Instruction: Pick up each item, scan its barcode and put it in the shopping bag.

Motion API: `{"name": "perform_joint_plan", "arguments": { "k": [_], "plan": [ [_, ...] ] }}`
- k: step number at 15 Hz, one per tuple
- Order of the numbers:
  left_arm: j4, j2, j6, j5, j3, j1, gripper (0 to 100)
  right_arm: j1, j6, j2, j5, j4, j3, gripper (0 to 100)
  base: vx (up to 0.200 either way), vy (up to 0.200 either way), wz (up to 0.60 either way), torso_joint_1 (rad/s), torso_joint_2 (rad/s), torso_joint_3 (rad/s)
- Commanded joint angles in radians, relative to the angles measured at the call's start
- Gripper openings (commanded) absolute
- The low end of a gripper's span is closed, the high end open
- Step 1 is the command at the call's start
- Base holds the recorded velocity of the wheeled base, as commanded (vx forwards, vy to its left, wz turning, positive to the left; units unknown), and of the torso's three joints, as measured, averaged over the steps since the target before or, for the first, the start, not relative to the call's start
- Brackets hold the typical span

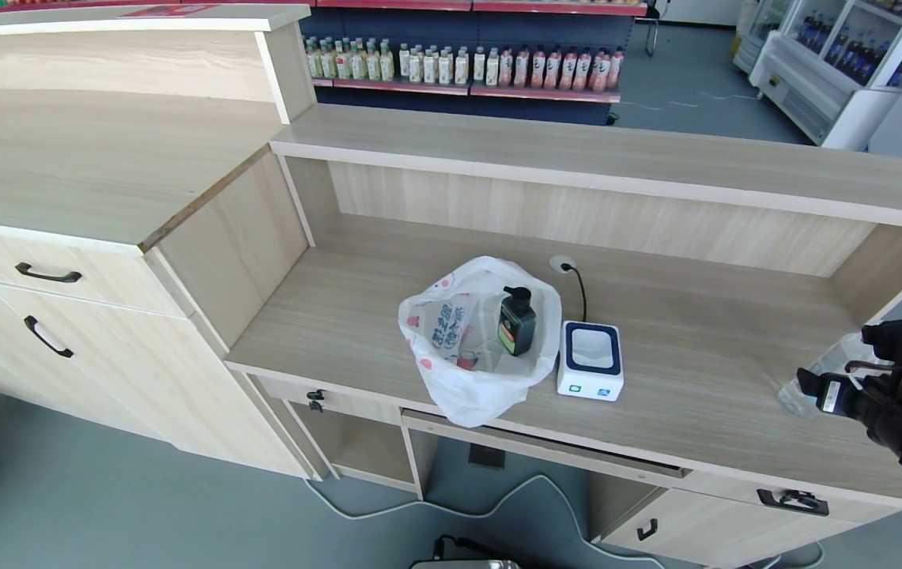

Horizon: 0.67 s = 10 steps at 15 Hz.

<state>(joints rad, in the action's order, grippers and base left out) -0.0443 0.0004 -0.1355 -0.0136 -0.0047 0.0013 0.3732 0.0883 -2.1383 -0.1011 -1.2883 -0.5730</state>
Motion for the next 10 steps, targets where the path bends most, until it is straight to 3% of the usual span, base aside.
{"name": "perform_joint_plan", "arguments": {
  "k": [1, 10],
  "plan": [
    [0.0, 0.0, -0.001, 0.0, 0.0, 0.0, 100, -0.007, 0.001, -0.037, 0.0, -0.011, -0.022, 100, 0.0, 0.0, 0.0, 0.0, 0.0, 0.0],
    [0.0, 0.0, 0.001, 0.0, 0.002, 0.0, 100, -0.034, 0.007, -0.114, -0.002, -0.048, -0.105, 100, 0.0, 0.0, 0.0, 0.0, 0.0, 0.0]
  ]
}}
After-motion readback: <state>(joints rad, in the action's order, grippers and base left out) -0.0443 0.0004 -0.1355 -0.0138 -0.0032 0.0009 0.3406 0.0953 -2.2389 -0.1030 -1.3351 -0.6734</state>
